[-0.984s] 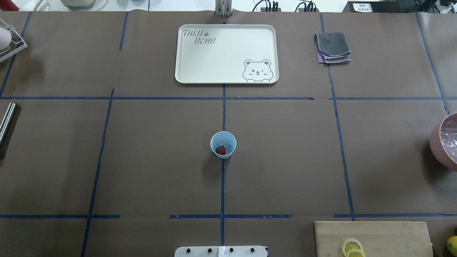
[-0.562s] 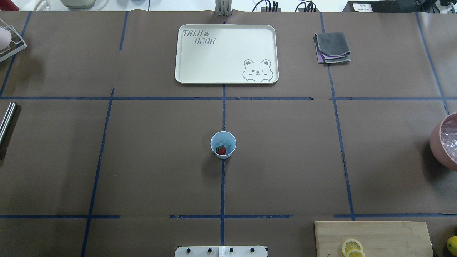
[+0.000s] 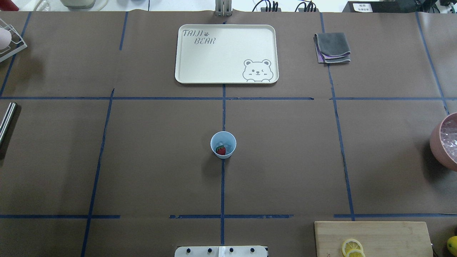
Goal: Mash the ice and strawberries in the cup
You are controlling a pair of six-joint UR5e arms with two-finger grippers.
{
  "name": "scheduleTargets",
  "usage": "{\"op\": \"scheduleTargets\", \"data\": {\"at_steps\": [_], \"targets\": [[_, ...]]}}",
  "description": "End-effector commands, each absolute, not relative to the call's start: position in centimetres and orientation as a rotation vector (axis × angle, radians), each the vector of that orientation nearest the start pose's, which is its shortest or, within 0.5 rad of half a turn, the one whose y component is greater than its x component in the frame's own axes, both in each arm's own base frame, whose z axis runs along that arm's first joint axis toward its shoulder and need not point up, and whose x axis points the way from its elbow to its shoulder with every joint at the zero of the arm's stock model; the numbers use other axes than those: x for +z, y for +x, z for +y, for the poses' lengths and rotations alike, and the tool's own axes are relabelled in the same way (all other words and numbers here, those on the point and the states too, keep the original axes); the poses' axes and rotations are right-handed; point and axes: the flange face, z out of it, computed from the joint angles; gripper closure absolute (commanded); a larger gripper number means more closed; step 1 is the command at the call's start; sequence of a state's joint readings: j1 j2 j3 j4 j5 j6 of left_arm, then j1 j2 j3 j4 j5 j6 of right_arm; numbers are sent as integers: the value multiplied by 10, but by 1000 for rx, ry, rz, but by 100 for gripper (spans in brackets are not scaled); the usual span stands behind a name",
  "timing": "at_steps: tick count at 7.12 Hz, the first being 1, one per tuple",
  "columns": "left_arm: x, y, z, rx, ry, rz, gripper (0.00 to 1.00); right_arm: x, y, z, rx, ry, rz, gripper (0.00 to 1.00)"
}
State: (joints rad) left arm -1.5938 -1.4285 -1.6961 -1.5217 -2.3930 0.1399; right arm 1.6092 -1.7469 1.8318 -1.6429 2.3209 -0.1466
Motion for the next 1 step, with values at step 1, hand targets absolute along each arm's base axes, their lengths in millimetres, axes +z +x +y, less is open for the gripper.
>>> {"op": "scheduleTargets", "data": {"at_steps": [1], "targets": [[662,-70,-428,86,10,823,0,619,81,-415,-107,81,-748,0]]}}
